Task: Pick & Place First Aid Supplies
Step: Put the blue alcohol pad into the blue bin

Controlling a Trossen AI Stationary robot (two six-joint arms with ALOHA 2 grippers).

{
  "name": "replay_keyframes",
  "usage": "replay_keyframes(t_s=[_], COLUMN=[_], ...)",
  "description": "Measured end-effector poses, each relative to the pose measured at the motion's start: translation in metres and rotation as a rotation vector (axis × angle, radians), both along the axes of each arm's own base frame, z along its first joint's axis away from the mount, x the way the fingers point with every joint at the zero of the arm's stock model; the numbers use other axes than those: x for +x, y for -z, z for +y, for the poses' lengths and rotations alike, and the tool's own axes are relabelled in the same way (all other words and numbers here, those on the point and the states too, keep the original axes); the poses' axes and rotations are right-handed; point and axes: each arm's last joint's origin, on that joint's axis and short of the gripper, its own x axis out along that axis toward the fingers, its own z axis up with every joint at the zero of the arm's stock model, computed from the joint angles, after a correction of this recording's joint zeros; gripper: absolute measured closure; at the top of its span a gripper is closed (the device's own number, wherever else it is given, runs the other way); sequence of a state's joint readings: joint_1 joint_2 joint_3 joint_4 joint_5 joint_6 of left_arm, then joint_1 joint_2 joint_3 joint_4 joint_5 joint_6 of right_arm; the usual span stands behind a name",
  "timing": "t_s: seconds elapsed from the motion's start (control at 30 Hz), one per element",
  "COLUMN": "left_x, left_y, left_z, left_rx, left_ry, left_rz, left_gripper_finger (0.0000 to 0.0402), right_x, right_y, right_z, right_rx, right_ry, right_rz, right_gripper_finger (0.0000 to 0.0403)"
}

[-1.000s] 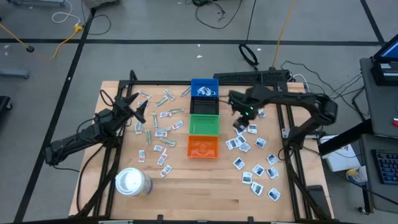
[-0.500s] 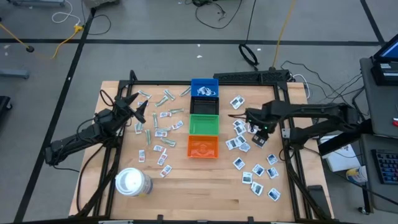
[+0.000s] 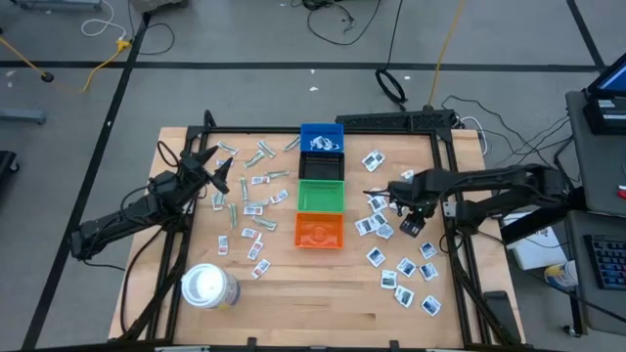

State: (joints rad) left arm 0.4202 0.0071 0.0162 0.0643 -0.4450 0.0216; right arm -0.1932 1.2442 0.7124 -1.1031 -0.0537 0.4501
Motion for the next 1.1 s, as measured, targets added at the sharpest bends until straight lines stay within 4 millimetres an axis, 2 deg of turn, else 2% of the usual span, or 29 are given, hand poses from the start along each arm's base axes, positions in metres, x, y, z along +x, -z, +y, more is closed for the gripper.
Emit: replay_keyframes(t_s=[0.4, 0.5, 0.63, 0.7, 0.77, 0.93, 1.1], left_x=[0.000, 0.000, 0.000, 0.000, 0.000, 0.000, 0.000], left_y=[0.000, 0.000, 0.000, 0.000, 0.000, 0.000, 0.000], left_z=[0.000, 0.000, 0.000, 0.000, 0.000, 0.000, 0.000], left_rx=[0.000, 0.000, 0.000, 0.000, 0.000, 0.000, 0.000], left_ry=[0.000, 0.000, 0.000, 0.000, 0.000, 0.000, 0.000], left_rz=[0.000, 0.000, 0.000, 0.000, 0.000, 0.000, 0.000], left_gripper_finger=[0.0096, 0.0096, 0.0096, 0.0096, 0.0096, 0.0096, 0.0096], right_x=[0.007, 0.008, 0.010, 0.011, 0.011, 0.012, 0.015], right_y=[0.033, 0.036, 0.037, 0.037, 0.037, 0.029, 0.005], right_z=[-0.001, -0.001, -0.002, -0.002, -0.001, -0.002, -0.005], right_rx=[0.007, 0.010, 0.015, 0.021, 0.039, 0.058, 0.067], right_ry=[0.004, 0.004, 0.005, 0.007, 0.010, 0.017, 0.011], right_rz=[0.012, 0.024, 0.006, -0.004, -0.011, 0.041, 0.058], right_gripper_finger=[0.0236, 0.0262, 0.0333, 0.0375, 0.0393, 0.0397, 0.0399])
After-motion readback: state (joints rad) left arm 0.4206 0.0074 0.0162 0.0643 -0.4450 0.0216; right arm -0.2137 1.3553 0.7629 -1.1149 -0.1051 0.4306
